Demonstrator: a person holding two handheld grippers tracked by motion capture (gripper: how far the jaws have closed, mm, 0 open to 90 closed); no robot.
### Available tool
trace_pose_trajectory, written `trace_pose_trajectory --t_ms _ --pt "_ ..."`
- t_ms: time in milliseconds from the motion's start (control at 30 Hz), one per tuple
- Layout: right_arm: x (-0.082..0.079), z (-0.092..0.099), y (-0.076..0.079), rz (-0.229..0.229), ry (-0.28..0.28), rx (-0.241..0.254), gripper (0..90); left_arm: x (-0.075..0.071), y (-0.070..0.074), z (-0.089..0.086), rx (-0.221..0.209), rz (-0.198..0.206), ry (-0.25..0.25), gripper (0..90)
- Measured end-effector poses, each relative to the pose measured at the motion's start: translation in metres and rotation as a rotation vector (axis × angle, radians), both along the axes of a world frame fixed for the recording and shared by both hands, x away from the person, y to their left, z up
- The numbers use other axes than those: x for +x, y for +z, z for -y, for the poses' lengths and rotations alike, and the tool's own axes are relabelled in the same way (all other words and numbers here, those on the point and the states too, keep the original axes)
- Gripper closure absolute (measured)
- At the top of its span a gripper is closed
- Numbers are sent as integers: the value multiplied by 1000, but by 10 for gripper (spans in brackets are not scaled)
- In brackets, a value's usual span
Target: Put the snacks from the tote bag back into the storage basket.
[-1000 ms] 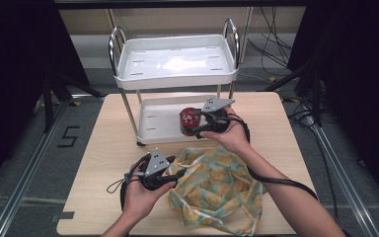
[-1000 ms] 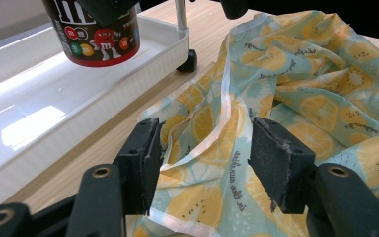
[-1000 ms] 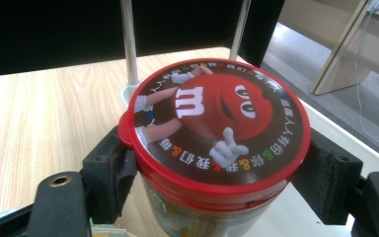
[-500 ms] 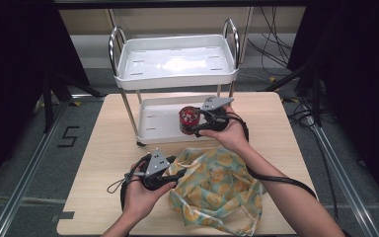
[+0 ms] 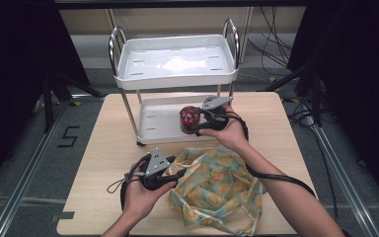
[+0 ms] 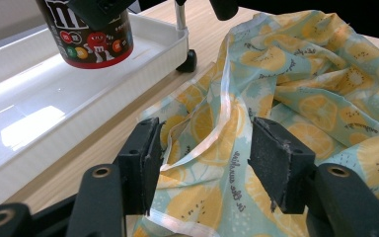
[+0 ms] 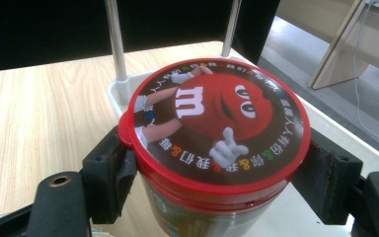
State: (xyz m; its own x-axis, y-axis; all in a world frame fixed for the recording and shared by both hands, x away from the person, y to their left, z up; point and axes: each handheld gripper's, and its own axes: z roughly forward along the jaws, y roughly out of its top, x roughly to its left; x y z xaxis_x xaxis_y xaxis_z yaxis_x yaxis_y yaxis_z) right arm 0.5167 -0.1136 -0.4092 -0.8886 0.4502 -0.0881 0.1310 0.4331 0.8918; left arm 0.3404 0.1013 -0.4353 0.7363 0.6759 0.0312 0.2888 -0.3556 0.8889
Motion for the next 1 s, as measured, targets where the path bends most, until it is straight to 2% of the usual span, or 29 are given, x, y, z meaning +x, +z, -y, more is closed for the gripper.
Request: trace_pose_trajectory --t_ms 133,167,200,267,533,633,833,867,900,933,1000 --pt "1 1 0 -11 6 -8 265 1 1 -1 11 11 -11 454" --pt "2 1 0 -7 6 -10 265 0 0 -1 4 -6 3 454" --pt "2 1 0 -7 6 -10 265 0 0 -1 4 -6 3 454" --pt "1 0 -1 -20 1 -11 265 0 1 -1 12 -2 -1 454" --pt "4 -2 -4 -18 4 -19 265 1 1 -1 18 12 -13 454" --pt "3 -2 -4 -46 -12 -16 265 0 0 -1 11 1 -2 454" --pt "6 -3 -5 -36 -11 -17 265 1 1 -1 18 11 -13 454" --pt "5 -5 -6 -40 -14 -5 265 1 1 -1 19 11 -14 454" --pt "8 -4 -6 -23 -8 -24 265 1 1 -1 20 11 -14 454" --pt "9 -5 -7 -9 -28 -14 265 0 0 -1 12 1 -2 454" --pt "9 -5 -7 -13 -26 -10 265 0 0 -1 12 1 -7 454"
